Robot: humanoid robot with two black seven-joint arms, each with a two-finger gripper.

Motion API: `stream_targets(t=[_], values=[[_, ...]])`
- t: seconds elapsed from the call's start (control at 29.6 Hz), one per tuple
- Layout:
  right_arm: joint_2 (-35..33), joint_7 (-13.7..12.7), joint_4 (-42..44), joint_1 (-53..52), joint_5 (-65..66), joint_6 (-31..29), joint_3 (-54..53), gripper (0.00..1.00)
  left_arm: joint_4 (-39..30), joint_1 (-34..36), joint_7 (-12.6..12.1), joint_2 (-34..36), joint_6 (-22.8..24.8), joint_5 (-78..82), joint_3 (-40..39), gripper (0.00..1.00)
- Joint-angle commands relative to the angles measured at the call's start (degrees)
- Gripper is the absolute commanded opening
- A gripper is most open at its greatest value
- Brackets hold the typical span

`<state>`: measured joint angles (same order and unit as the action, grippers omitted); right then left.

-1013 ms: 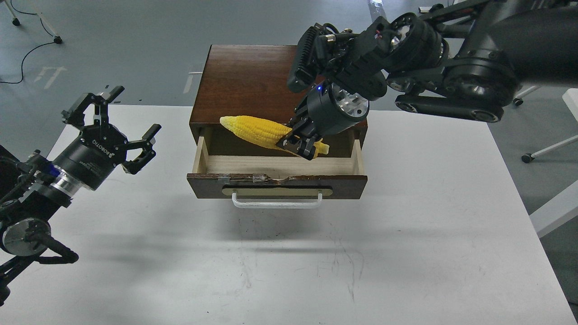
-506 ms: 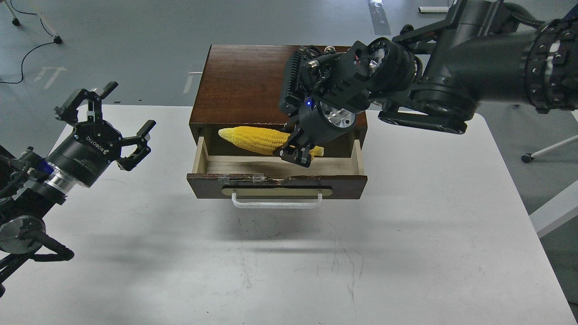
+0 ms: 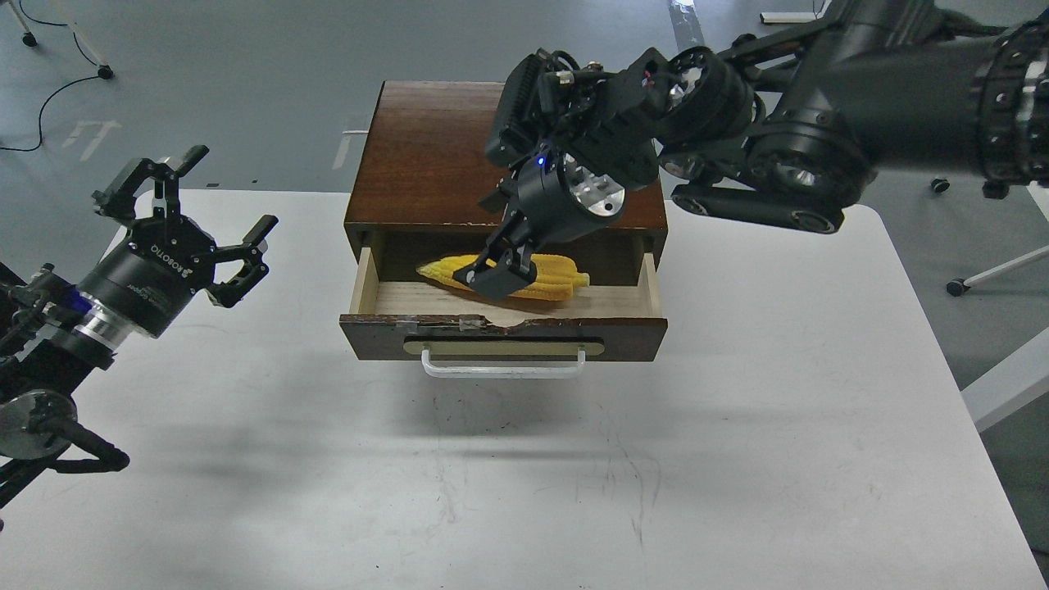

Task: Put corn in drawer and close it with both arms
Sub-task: 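Lower the corn cob into the open drawer and open the right gripper, then raise the right gripper away from the drawer and bring the left gripper forward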

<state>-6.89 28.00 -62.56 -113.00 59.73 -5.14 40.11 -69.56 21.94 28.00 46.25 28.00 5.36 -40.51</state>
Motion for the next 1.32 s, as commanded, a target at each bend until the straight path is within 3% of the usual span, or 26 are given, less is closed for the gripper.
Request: stream_targets(t=[0.0,0.17,0.24,0.41,0.57,0.81,1.05,1.28], values=[[-7.2,0.0,-0.3,0.8,-8.6,0.0,-3.5,0.97,0.5,0.5,0.0,0.1,0.0,0.0,0.0,1.0],[-17.8,0.0,-0.3,7.9,-18.4,0.0,-9.5,0.97,3.4,2.8,0.0,-0.1,0.0,-0.2,-0.3,1.0],[-23.8,0.0,-0.4,15.7,-20.3,0.0,-16.5,0.97,7.8,5.1,0.0,-0.4,0.0,-0.5,-0.4,1.0],[-31.0,0.0,0.2,34.4,-20.4,0.0,-33.8,0.97,13.9,7.1,0.0,-0.5,0.0,-0.7,-0.5,1.0],[-32.4,0.0,1.2,53.8,-24.0,0.3,-50.6,0.99,15.2,7.3,0.0,-0.6,0.0,-0.9,-2.5,1.0],[-31.9,0.0,2.8,68.0,-36.5,0.2,-60.1,1.0,14.5,7.4,0.0,-1.9,0.0,0.0,-1.9,1.0],[-31.8,0.0,2.9,72.8,-46.4,-0.3,-60.3,1.0,4.1,7.4,0.0,1.4,0.0,16.8,-2.4,1.0],[-31.8,0.0,2.9,74.3,-46.0,-0.3,-59.0,1.0,-14.4,7.4,0.0,3.0,0.0,39.8,-5.1,1.0]])
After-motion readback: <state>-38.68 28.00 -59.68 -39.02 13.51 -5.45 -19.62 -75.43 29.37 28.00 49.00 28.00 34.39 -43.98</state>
